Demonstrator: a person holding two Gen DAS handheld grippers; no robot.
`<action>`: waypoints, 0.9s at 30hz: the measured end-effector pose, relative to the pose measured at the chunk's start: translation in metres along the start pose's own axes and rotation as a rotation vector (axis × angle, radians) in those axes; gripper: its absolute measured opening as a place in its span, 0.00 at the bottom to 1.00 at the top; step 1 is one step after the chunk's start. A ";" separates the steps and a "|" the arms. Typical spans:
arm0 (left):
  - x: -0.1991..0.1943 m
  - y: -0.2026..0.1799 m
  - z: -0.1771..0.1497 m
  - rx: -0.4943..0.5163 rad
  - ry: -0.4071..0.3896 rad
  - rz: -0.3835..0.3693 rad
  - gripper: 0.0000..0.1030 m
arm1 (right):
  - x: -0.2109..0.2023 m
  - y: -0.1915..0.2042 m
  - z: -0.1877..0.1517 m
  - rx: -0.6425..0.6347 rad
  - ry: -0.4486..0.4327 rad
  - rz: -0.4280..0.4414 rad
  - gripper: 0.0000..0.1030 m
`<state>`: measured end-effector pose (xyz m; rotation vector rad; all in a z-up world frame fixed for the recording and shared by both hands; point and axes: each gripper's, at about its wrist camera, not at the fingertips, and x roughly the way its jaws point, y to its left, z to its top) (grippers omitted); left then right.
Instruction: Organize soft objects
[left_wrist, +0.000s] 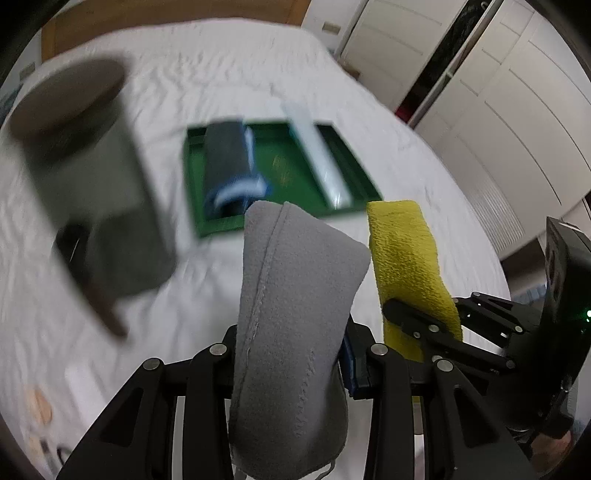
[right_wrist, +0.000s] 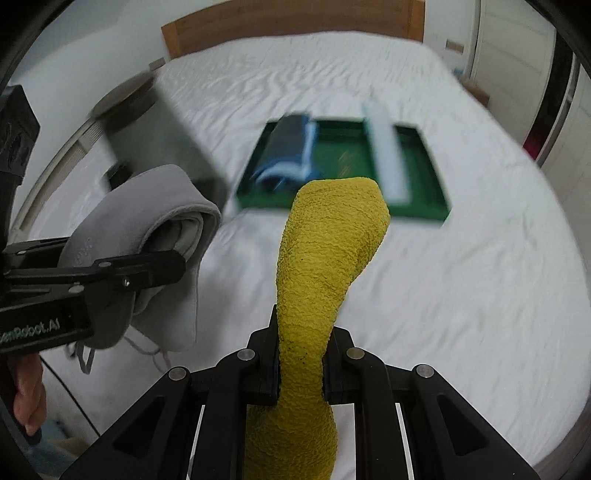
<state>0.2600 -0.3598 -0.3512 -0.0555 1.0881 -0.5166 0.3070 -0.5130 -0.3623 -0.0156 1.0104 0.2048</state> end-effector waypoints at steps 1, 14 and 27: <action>0.005 -0.002 0.009 -0.002 -0.015 0.003 0.30 | 0.004 -0.010 0.014 -0.005 -0.017 -0.016 0.14; 0.075 -0.003 0.110 -0.096 -0.124 0.046 0.31 | 0.096 -0.080 0.120 -0.018 -0.101 -0.089 0.14; 0.162 -0.002 0.151 -0.150 -0.072 0.089 0.31 | 0.225 -0.087 0.193 -0.154 -0.001 -0.210 0.14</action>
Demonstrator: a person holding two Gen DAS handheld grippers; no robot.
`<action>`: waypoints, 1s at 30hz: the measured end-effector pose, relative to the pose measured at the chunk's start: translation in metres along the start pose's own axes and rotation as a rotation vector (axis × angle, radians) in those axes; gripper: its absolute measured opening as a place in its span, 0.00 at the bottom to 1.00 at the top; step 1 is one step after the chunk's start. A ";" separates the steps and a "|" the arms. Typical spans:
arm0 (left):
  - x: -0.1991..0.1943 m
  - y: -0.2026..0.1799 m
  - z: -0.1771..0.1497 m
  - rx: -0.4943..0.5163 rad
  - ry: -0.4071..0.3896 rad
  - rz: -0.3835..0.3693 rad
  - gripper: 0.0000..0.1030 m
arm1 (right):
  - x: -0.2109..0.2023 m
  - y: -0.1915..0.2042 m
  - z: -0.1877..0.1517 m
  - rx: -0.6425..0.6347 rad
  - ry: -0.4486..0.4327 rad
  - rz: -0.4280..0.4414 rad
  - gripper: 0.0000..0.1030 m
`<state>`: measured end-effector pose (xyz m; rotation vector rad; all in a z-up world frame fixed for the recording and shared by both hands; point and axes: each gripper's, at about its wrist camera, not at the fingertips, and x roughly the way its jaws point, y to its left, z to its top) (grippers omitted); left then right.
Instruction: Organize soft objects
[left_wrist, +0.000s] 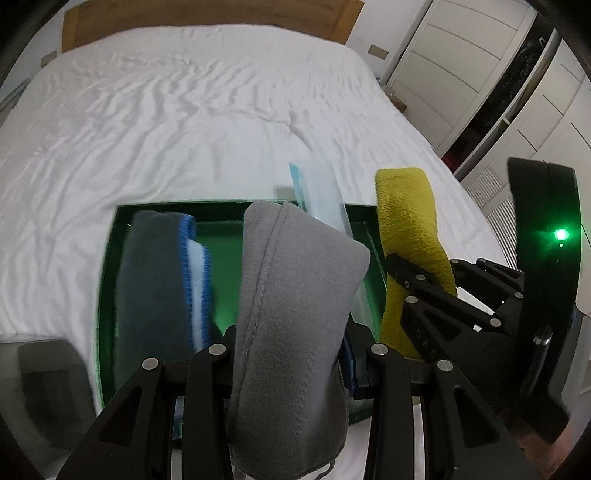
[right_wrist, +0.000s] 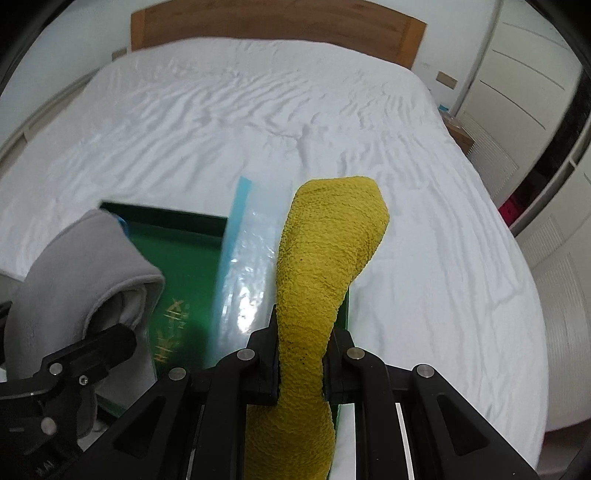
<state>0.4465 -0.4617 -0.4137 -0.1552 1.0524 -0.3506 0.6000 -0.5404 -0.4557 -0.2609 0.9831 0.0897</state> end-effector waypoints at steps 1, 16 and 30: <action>0.005 -0.001 0.001 0.000 0.002 0.010 0.31 | 0.005 0.002 0.000 -0.012 0.008 -0.010 0.14; 0.051 0.015 -0.012 -0.008 0.077 0.142 0.34 | 0.063 0.019 0.011 -0.009 0.081 0.081 0.15; 0.044 0.011 -0.012 0.018 0.022 0.169 0.58 | 0.057 -0.002 0.011 0.029 0.062 0.033 0.36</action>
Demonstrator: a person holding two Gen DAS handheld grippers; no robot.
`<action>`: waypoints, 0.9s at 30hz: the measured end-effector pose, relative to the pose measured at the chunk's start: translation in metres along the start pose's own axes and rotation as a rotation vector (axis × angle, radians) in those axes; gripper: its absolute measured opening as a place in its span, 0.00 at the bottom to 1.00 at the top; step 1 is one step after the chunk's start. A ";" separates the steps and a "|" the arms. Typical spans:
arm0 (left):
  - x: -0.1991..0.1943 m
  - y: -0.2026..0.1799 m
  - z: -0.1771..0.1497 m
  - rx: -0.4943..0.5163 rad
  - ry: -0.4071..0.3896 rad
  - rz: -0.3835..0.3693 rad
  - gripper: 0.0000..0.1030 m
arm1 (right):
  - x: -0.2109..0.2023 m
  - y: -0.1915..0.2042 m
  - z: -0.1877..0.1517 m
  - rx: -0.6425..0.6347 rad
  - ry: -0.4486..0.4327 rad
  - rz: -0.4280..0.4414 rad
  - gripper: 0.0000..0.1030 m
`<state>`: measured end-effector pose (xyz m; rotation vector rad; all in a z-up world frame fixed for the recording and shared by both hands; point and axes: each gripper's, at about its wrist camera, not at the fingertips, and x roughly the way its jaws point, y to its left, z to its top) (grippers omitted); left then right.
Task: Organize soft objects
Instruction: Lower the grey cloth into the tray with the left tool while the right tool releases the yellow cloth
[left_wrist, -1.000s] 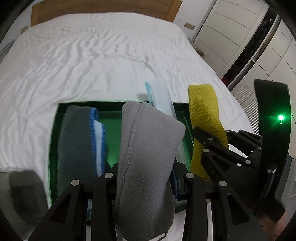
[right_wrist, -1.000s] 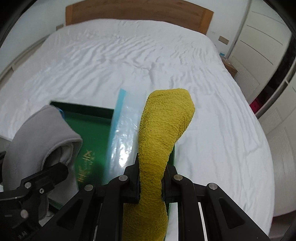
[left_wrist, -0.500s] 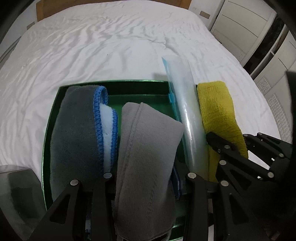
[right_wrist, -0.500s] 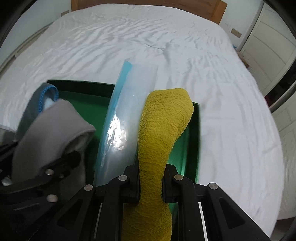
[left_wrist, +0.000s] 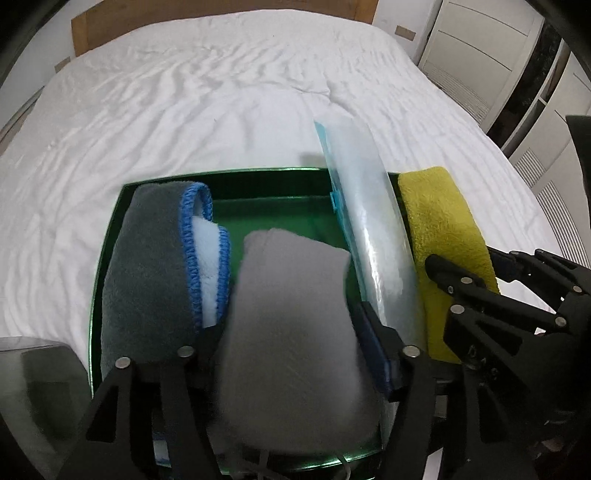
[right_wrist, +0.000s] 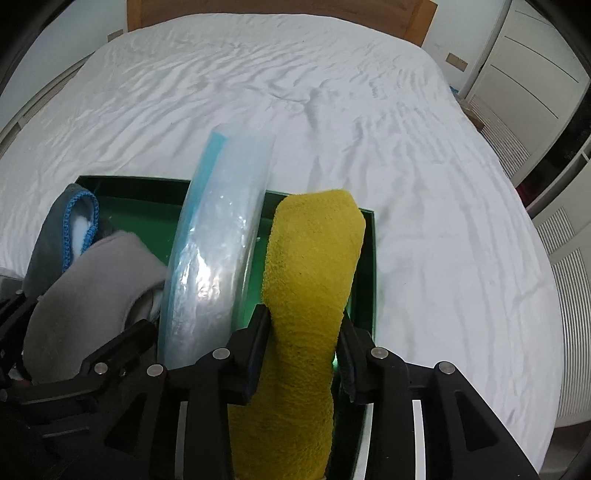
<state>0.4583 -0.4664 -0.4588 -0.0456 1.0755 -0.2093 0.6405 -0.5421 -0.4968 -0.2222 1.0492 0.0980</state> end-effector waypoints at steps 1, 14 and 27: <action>-0.003 0.000 0.000 0.003 -0.010 0.003 0.58 | -0.002 -0.001 -0.001 0.003 -0.003 -0.001 0.37; -0.027 0.000 0.007 0.000 -0.120 0.018 0.73 | -0.041 -0.007 -0.008 0.024 -0.056 -0.024 0.45; -0.059 0.008 0.005 -0.002 -0.203 0.035 0.78 | -0.080 -0.001 -0.013 0.040 -0.106 -0.045 0.46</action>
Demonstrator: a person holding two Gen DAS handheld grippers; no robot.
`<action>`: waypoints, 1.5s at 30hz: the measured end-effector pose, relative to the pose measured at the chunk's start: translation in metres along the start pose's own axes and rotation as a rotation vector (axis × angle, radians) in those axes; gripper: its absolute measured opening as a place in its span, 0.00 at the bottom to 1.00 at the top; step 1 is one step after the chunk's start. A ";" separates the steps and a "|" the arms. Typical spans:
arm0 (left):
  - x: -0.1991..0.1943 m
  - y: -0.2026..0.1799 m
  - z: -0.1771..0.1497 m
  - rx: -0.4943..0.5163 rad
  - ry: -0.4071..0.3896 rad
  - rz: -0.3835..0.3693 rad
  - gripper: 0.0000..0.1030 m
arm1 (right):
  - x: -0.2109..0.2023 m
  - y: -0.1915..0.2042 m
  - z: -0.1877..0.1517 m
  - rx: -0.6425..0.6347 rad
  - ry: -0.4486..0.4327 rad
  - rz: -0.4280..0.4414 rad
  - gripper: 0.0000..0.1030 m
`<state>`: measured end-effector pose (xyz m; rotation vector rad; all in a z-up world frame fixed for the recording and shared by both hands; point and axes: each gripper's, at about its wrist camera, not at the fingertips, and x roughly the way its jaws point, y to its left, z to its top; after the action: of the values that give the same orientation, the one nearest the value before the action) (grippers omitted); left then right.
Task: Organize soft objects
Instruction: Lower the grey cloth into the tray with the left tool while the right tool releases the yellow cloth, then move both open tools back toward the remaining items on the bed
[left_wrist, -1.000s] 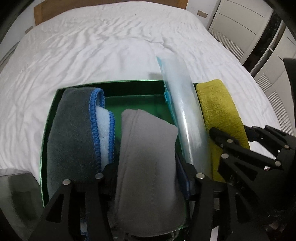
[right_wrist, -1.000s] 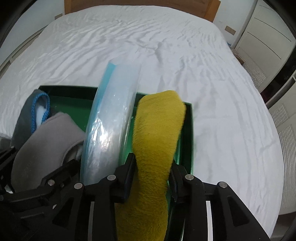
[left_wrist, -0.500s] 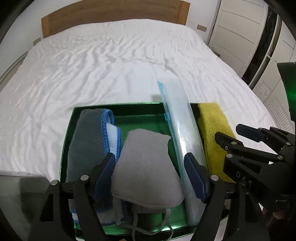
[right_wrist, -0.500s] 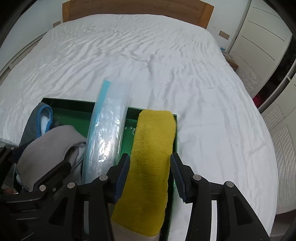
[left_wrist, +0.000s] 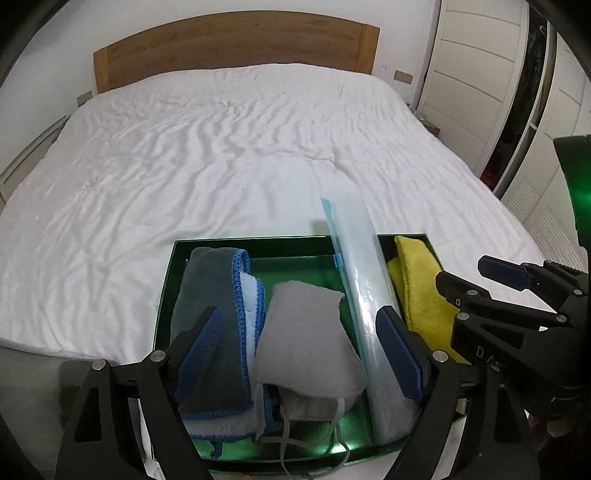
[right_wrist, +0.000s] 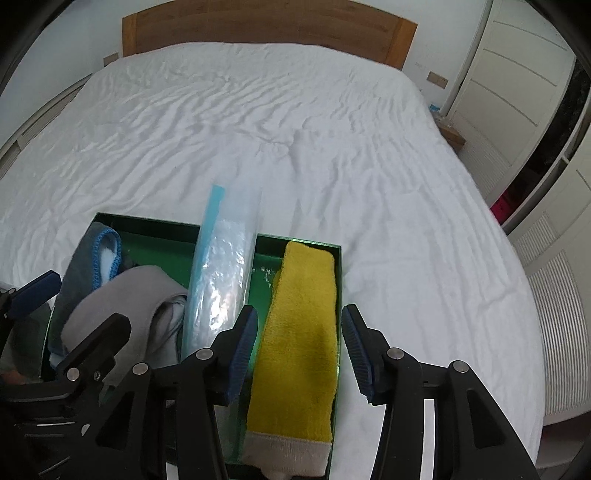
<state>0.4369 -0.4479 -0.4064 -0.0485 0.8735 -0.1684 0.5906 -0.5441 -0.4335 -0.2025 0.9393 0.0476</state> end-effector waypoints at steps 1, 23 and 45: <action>-0.004 0.001 -0.001 -0.003 -0.003 -0.007 0.78 | -0.004 0.002 0.000 0.001 -0.002 -0.006 0.46; -0.079 -0.009 -0.029 0.043 -0.034 -0.097 0.78 | -0.110 0.008 -0.044 0.012 -0.043 -0.089 0.47; -0.239 0.070 -0.142 0.152 -0.029 -0.273 0.84 | -0.312 0.123 -0.177 -0.012 -0.098 -0.095 0.47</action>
<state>0.1862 -0.3351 -0.3237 -0.0279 0.8208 -0.4876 0.2491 -0.4428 -0.3023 -0.2528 0.8306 -0.0241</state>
